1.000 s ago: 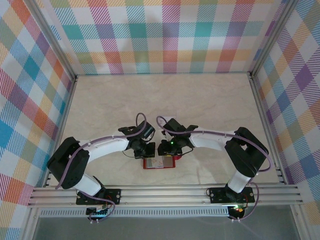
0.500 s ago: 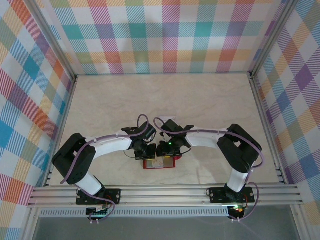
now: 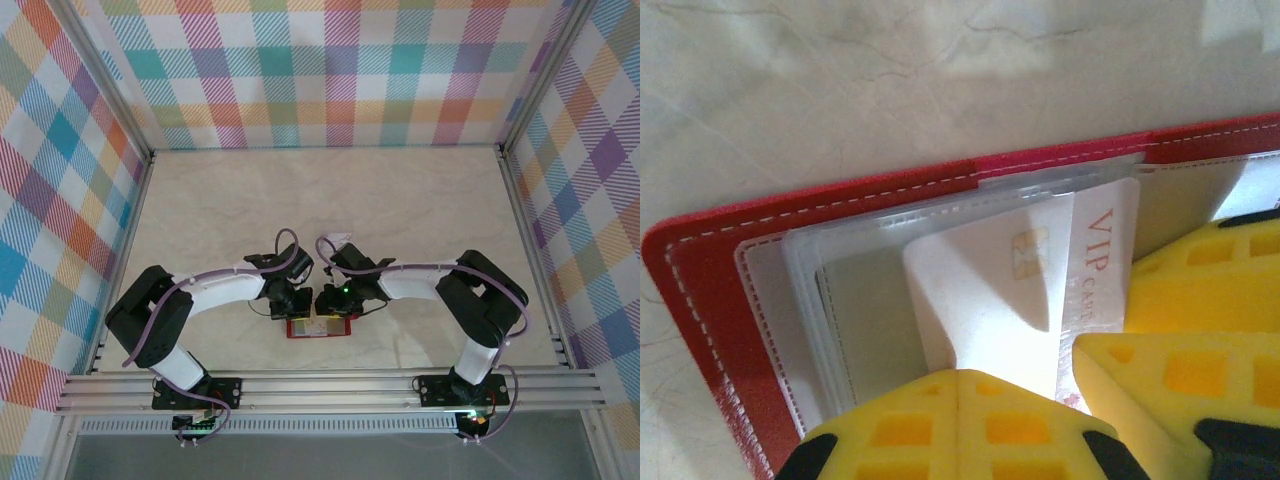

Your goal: Take the credit cards out of the card holder

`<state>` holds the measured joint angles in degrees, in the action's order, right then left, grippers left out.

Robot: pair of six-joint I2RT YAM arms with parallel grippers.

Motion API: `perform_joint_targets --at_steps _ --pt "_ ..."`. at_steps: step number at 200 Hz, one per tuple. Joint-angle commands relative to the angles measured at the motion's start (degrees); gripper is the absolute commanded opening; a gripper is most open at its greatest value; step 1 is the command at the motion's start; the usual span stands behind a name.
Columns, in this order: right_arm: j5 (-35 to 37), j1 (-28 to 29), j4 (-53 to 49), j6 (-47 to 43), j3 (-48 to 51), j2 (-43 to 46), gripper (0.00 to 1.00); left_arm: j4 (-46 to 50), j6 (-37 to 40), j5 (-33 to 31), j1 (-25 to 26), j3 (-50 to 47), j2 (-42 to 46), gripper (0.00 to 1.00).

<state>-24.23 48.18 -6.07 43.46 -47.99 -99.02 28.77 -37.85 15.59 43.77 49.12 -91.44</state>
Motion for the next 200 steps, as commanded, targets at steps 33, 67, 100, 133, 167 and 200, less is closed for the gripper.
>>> perform_joint_targets --at_steps 33,67,100,133,167,200 --pt "-7.21 -0.18 14.33 5.83 6.39 3.84 0.22 3.30 0.73 -4.79 0.48 -1.12 -3.76 0.02" --pt "-8.12 -0.28 17.06 6.14 7.97 3.97 0.17 3.67 0.41 -4.80 0.45 -0.92 -2.88 0.02" --pt "-8.12 -0.44 19.12 6.63 8.83 3.95 0.18 3.26 0.01 -4.13 0.48 -1.12 -1.60 0.02" --pt "-9.55 -0.55 21.26 7.34 8.30 1.42 0.20 3.13 -0.10 -3.49 0.50 -1.07 -1.52 0.02" --pt "-9.42 -0.55 19.25 6.47 7.82 0.42 0.20 2.54 -0.33 -2.42 0.48 -1.37 -1.23 0.03" --pt "-8.78 -0.55 19.41 6.63 8.40 1.61 0.14 2.33 -0.67 -2.05 0.44 -1.56 -0.49 0.03"
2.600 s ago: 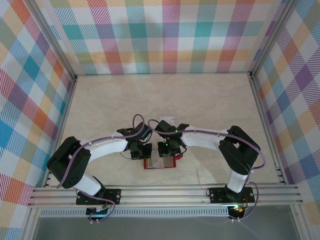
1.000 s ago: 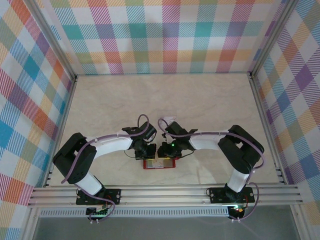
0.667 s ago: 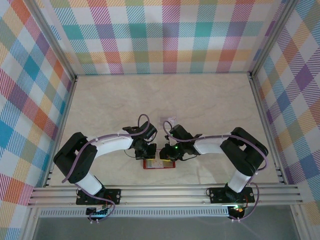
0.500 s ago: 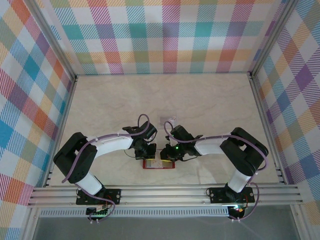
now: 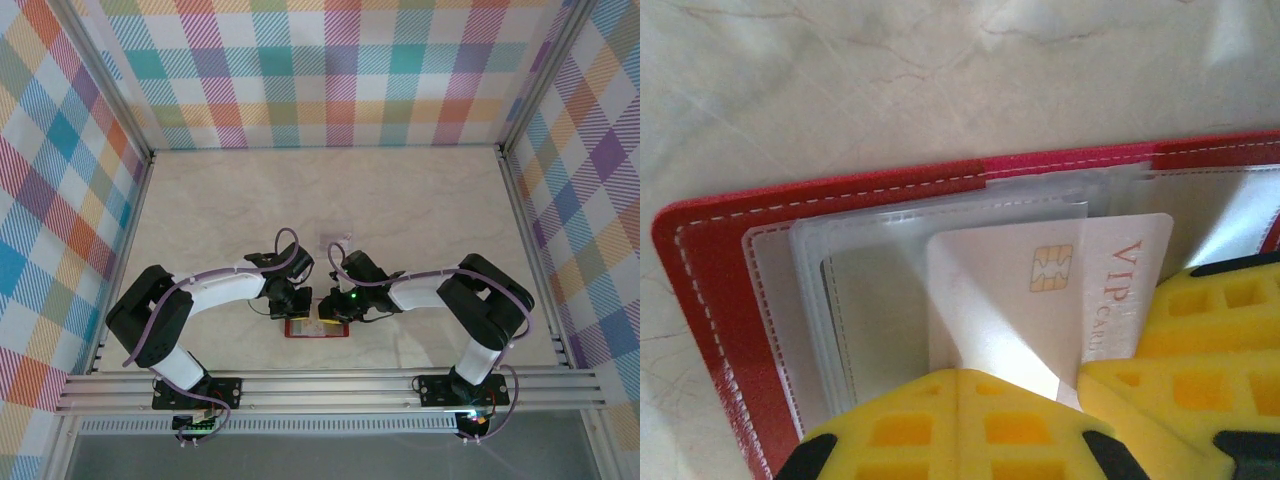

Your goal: Take the credit cards out of the card holder

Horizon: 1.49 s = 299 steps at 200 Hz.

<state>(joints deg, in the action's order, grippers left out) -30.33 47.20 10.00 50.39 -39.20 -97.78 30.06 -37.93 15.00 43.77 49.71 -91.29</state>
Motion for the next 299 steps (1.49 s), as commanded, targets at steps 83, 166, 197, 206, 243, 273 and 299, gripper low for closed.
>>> perform_joint_targets --at_steps 83,166,197,206,243,273,299 --pt "1.33 -0.14 -6.30 -2.08 -1.00 6.01 0.06 4.23 -0.01 -5.10 0.51 -1.67 0.49 0.03" --pt "7.06 -1.57 -23.05 -8.73 -4.57 15.09 0.07 2.74 -0.64 -3.76 0.52 -2.03 1.08 0.04" --pt "11.79 -1.60 -31.19 -17.76 -8.75 16.87 0.05 2.32 -1.41 -4.09 0.50 -1.59 2.52 0.06" --pt "13.19 -1.58 -33.68 -21.51 -10.39 16.83 0.04 2.45 -1.39 -4.44 0.52 -1.39 3.19 0.06" --pt "19.81 -1.58 -44.49 -40.34 -18.28 15.65 0.03 4.37 -1.32 -6.93 0.40 -0.70 6.91 0.09" --pt "20.73 -1.58 -46.56 -64.83 -19.42 16.21 0.00 5.42 -0.96 -8.60 0.06 -0.75 8.60 0.09" --pt "25.50 -1.76 -50.40 -82.04 -22.37 15.34 0.00 5.58 -1.02 -9.16 -0.45 -1.52 9.57 0.09"
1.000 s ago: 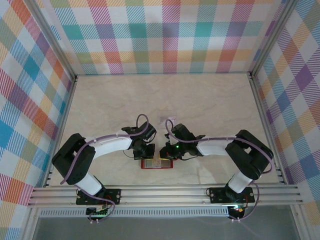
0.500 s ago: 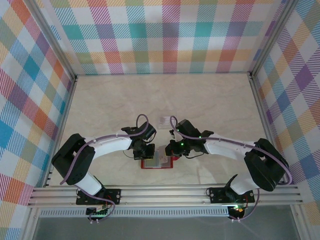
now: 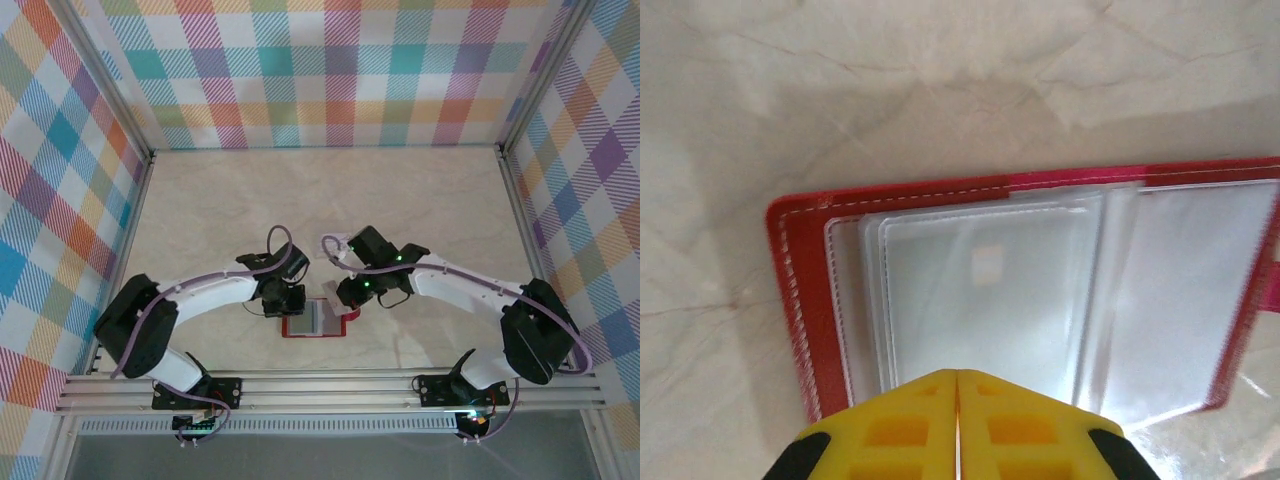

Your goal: Take the credit cards out of the card holder

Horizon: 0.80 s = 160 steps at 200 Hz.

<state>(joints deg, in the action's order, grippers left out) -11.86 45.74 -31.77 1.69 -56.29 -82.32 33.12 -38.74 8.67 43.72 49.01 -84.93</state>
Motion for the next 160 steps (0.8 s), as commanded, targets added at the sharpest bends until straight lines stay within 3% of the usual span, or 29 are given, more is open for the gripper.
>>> perform_joint_targets --at_steps 1,22,106,160 --pt "7.24 -0.30 -8.78 -33.86 -5.43 -0.16 0.00 2.49 -0.20 -2.84 -0.40 -0.84 3.24 0.09" --pt "11.08 -0.88 -10.96 -41.21 -8.58 -1.71 0.00 2.25 -0.41 -2.83 -1.07 -1.86 4.29 0.10" --pt "12.84 -5.63 -15.28 -56.12 -22.36 -8.73 0.00 0.54 0.55 0.27 -7.42 -7.75 9.02 0.14" --pt "13.62 -7.74 -25.34 -61.31 -40.21 -22.64 0.00 -2.50 0.96 4.38 -8.66 -10.08 7.54 0.14"
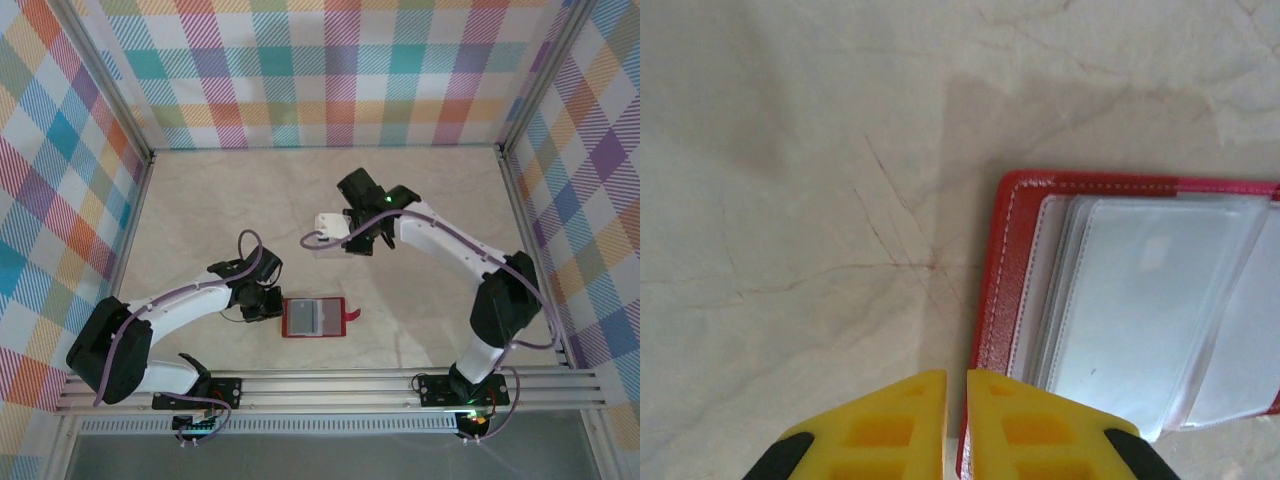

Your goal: Take the credit cards out of the card holder

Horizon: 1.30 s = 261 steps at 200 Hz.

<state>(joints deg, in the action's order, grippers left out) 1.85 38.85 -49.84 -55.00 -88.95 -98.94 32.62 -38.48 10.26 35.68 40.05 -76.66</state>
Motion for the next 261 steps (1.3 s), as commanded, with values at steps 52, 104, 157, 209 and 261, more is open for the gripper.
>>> perform_joint_targets --at_steps 52,104,157,209,261 --pt "0.75 -1.93 -15.68 -5.56 -22.01 -19.00 0.00 -4.66 0.99 5.90 -0.61 -2.48 -3.37 0.15" --pt "1.45 -2.81 -18.91 -6.17 -27.84 -27.25 0.00 -4.86 1.15 6.50 -0.61 -2.91 -3.57 0.15" --pt "0.83 -3.08 -17.39 -5.40 -27.56 -29.73 0.11 -4.37 1.40 6.79 -0.64 -2.24 -4.12 0.15" --pt "4.91 -3.17 -8.11 -4.33 -23.99 -25.23 0.30 -3.36 1.52 6.36 -0.65 -1.34 -3.58 0.16" --pt "7.91 -3.18 0.16 -3.77 -18.23 -18.98 0.34 -2.30 1.79 6.08 -0.61 -0.63 -2.97 0.16"
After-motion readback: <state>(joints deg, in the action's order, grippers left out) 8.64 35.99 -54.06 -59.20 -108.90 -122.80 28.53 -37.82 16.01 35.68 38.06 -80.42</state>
